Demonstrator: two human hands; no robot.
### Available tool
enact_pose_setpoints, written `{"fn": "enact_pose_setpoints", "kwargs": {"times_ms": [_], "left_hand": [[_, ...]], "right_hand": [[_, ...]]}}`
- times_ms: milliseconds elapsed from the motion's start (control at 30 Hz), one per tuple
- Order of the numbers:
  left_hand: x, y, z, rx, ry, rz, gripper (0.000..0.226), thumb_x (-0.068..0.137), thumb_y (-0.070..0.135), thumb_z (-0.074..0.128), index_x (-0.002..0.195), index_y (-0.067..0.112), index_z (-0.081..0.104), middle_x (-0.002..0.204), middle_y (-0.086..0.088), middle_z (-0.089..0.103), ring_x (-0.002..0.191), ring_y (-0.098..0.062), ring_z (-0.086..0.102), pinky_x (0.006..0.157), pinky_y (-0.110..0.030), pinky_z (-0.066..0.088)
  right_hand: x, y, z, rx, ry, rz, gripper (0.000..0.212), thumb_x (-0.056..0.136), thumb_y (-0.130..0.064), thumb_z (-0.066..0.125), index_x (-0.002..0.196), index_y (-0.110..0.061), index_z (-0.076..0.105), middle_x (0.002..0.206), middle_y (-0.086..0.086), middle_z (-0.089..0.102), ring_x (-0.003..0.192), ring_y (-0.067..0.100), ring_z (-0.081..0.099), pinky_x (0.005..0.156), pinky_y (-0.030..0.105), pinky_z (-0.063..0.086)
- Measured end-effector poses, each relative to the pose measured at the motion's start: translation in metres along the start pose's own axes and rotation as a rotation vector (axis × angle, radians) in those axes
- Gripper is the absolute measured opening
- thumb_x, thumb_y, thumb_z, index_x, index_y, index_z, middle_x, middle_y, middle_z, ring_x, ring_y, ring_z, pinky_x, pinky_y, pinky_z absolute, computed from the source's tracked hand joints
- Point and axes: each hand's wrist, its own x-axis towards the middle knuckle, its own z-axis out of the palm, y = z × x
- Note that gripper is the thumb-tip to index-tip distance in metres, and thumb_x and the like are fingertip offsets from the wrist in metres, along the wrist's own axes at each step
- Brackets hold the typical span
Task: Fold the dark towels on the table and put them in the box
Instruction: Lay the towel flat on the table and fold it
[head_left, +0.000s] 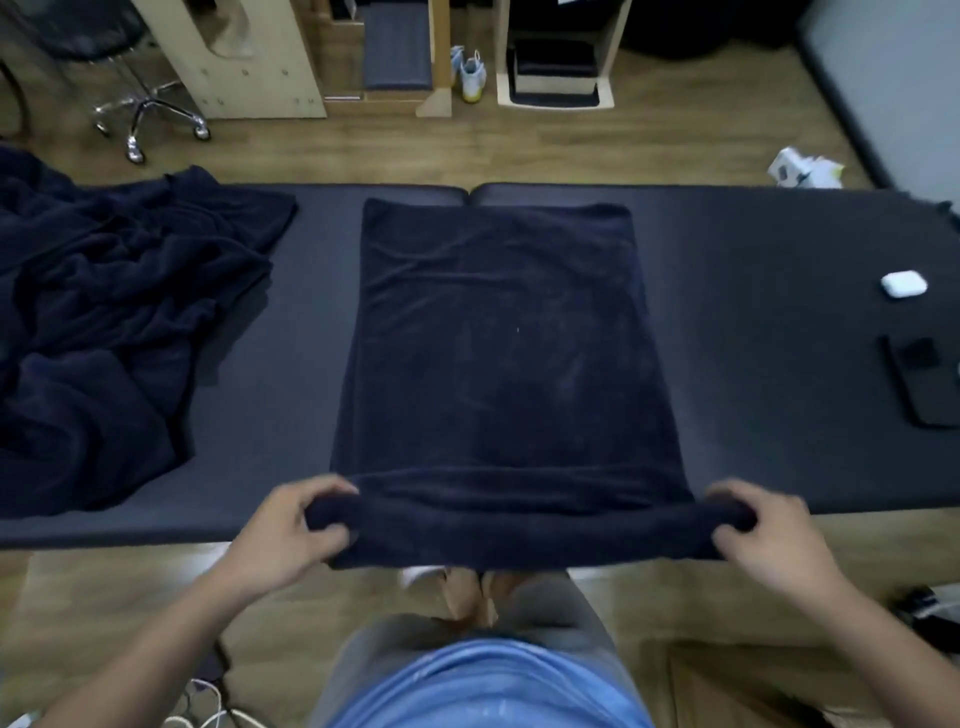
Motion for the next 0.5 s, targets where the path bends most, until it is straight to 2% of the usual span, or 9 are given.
{"fn": "enact_pose_setpoints", "kwargs": {"times_ms": [67, 100, 167, 200, 233, 300, 367, 400, 500], "left_hand": [[0.023, 0.022, -0.008, -0.360, 0.165, -0.015, 0.037, 0.057, 0.030, 0.075, 0.091, 0.018, 0.068, 0.076, 0.009, 0.071, 0.071, 0.000, 0.063, 0.065, -0.014, 0.051], [0.036, 0.029, -0.010, -0.528, 0.244, -0.079, 0.039, 0.060, 0.026, 0.079, 0.096, 0.016, 0.067, 0.081, 0.007, 0.073, 0.075, -0.003, 0.067, 0.066, -0.015, 0.053], [0.058, 0.030, -0.010, -0.713, 0.272, -0.253, 0.045, 0.066, 0.036, 0.079, 0.105, 0.017, 0.067, 0.093, 0.002, 0.077, 0.084, -0.010, 0.072, 0.067, -0.019, 0.056], [0.066, 0.025, -0.007, -0.670, 0.215, -0.333, 0.052, 0.065, 0.044, 0.080, 0.108, 0.017, 0.068, 0.098, 0.001, 0.077, 0.090, -0.012, 0.073, 0.072, -0.022, 0.056], [0.070, 0.019, -0.001, -0.579, 0.157, -0.409, 0.057, 0.065, 0.049, 0.082, 0.110, 0.017, 0.069, 0.101, 0.001, 0.077, 0.095, -0.014, 0.073, 0.077, -0.025, 0.056], [0.076, 0.002, 0.009, -0.438, 0.146, -0.492, 0.043, 0.076, 0.039, 0.080, 0.110, 0.015, 0.071, 0.101, 0.000, 0.077, 0.100, -0.019, 0.072, 0.083, -0.029, 0.054], [0.082, -0.003, 0.010, -0.447, 0.229, -0.476, 0.025, 0.081, 0.024, 0.079, 0.102, 0.012, 0.074, 0.096, -0.003, 0.078, 0.098, -0.023, 0.072, 0.078, -0.031, 0.055], [0.084, 0.000, 0.007, -0.455, 0.260, -0.437, 0.022, 0.079, 0.024, 0.081, 0.097, 0.013, 0.075, 0.093, -0.003, 0.078, 0.095, -0.023, 0.073, 0.076, -0.031, 0.056], [0.087, 0.004, -0.001, -0.558, 0.344, -0.330, 0.031, 0.069, 0.033, 0.086, 0.094, 0.018, 0.076, 0.099, -0.003, 0.078, 0.093, -0.019, 0.073, 0.078, -0.032, 0.057]], "right_hand": [[0.030, -0.014, -0.020, 0.331, 0.119, 0.072, 0.045, 0.075, 0.006, 0.068, 0.103, -0.030, 0.067, 0.098, 0.002, 0.071, 0.089, 0.019, 0.063, 0.073, 0.025, 0.050], [0.050, -0.018, -0.027, 0.564, 0.153, 0.116, 0.046, 0.078, 0.003, 0.070, 0.110, -0.029, 0.065, 0.106, 0.005, 0.070, 0.094, 0.019, 0.063, 0.074, 0.023, 0.050], [0.083, -0.023, -0.030, 0.952, 0.081, 0.248, 0.045, 0.075, -0.028, 0.081, 0.116, -0.029, 0.065, 0.115, 0.002, 0.071, 0.100, 0.018, 0.064, 0.081, 0.029, 0.048], [0.093, -0.025, -0.024, 0.944, -0.014, 0.308, 0.053, 0.067, -0.043, 0.085, 0.115, -0.029, 0.066, 0.113, 0.001, 0.073, 0.099, 0.018, 0.066, 0.083, 0.033, 0.049], [0.099, -0.026, -0.013, 0.859, -0.129, 0.333, 0.055, 0.065, -0.046, 0.085, 0.113, -0.027, 0.067, 0.109, 0.001, 0.074, 0.097, 0.019, 0.068, 0.082, 0.035, 0.050], [0.103, -0.023, 0.015, 0.683, -0.225, 0.364, 0.038, 0.080, -0.029, 0.078, 0.116, -0.020, 0.068, 0.102, -0.001, 0.074, 0.093, 0.017, 0.067, 0.078, 0.031, 0.049], [0.104, -0.020, 0.032, 0.689, -0.151, 0.379, 0.029, 0.087, -0.018, 0.074, 0.115, -0.014, 0.068, 0.096, -0.005, 0.071, 0.090, 0.015, 0.066, 0.074, 0.027, 0.049], [0.104, -0.019, 0.033, 0.714, -0.106, 0.370, 0.024, 0.088, -0.017, 0.073, 0.111, -0.015, 0.068, 0.095, -0.004, 0.071, 0.090, 0.017, 0.066, 0.075, 0.027, 0.050], [0.106, -0.012, 0.026, 0.725, 0.022, 0.310, 0.013, 0.090, -0.022, 0.071, 0.103, -0.023, 0.069, 0.100, 0.000, 0.074, 0.093, 0.021, 0.069, 0.085, 0.038, 0.055]]}}
